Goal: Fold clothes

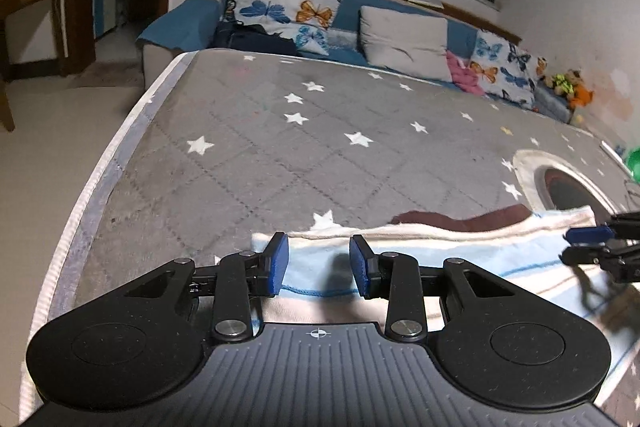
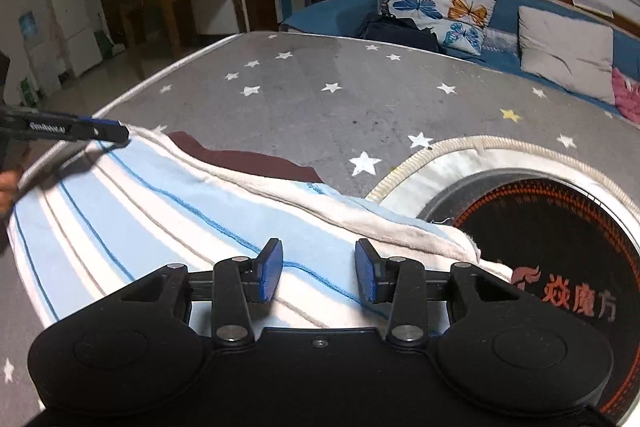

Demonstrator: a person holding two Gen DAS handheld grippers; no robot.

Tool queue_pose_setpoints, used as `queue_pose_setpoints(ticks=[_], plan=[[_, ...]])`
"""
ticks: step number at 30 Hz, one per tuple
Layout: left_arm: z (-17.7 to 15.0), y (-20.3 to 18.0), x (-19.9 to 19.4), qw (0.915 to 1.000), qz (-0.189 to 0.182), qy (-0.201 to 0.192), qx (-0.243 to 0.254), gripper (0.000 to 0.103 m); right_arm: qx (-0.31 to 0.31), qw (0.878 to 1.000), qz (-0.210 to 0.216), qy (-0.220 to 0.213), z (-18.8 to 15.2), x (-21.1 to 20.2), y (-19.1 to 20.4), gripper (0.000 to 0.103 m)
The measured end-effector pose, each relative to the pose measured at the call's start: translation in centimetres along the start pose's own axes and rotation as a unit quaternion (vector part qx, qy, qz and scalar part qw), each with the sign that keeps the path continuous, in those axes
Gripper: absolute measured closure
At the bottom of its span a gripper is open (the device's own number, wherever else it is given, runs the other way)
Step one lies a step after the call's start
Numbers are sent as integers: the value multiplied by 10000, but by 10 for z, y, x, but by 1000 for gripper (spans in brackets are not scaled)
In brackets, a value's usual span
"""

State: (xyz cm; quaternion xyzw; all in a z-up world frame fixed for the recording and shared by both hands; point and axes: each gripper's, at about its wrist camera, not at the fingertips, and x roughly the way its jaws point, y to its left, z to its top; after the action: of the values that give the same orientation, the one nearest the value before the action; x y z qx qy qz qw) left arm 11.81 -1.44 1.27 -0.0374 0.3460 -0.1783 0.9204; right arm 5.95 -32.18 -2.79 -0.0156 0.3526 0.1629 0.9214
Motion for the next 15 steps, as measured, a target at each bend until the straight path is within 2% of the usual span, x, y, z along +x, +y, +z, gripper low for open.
queue_pose_setpoints(ticks=[4, 11, 15], plan=[[-2, -10, -14, 9998, 59, -76, 192, 68, 7, 9999, 33, -104, -2, -13, 5, 61], [-32, -37, -44, 9978, -188, -116, 621, 68, 53, 9997, 120, -213, -22, -36, 15, 61], [-54, -46, -52, 9954, -15, -97, 955, 68, 128, 9997, 88, -193, -40, -47, 16, 60]])
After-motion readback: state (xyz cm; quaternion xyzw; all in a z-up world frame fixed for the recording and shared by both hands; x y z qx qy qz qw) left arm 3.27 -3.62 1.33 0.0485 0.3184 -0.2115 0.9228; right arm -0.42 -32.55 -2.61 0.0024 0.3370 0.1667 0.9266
